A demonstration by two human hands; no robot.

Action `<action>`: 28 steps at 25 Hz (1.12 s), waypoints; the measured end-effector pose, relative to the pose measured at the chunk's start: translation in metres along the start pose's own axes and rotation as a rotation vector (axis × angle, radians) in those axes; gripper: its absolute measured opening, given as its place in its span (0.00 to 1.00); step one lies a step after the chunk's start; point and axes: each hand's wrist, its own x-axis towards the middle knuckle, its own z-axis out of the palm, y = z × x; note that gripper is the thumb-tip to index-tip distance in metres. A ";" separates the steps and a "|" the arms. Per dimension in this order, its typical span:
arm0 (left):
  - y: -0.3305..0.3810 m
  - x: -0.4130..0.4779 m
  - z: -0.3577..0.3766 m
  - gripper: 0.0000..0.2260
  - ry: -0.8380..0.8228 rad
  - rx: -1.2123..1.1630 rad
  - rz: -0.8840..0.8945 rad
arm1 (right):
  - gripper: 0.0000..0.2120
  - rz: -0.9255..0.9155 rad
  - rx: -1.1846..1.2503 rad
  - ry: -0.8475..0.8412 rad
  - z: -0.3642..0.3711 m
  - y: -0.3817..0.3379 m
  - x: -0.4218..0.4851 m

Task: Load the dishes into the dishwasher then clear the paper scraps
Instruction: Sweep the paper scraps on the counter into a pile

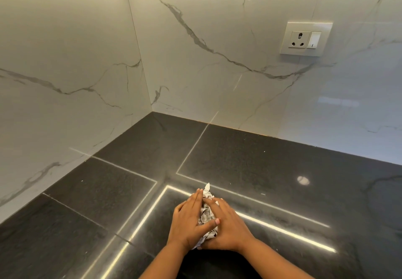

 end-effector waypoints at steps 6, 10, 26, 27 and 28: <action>0.000 -0.001 0.001 0.49 0.033 -0.006 0.009 | 0.45 -0.014 0.114 0.012 -0.001 0.002 0.001; 0.000 0.000 0.001 0.51 0.037 0.003 0.001 | 0.57 0.027 0.027 -0.098 -0.001 0.003 0.017; 0.003 -0.002 0.000 0.45 0.116 -0.084 -0.019 | 0.25 -0.023 0.131 0.039 0.003 0.007 0.018; 0.003 -0.002 0.000 0.43 0.135 -0.104 -0.017 | 0.23 -0.016 0.138 0.044 0.003 0.006 0.018; 0.002 -0.001 0.001 0.40 0.151 -0.118 -0.020 | 0.23 -0.008 0.148 0.045 0.003 0.005 0.017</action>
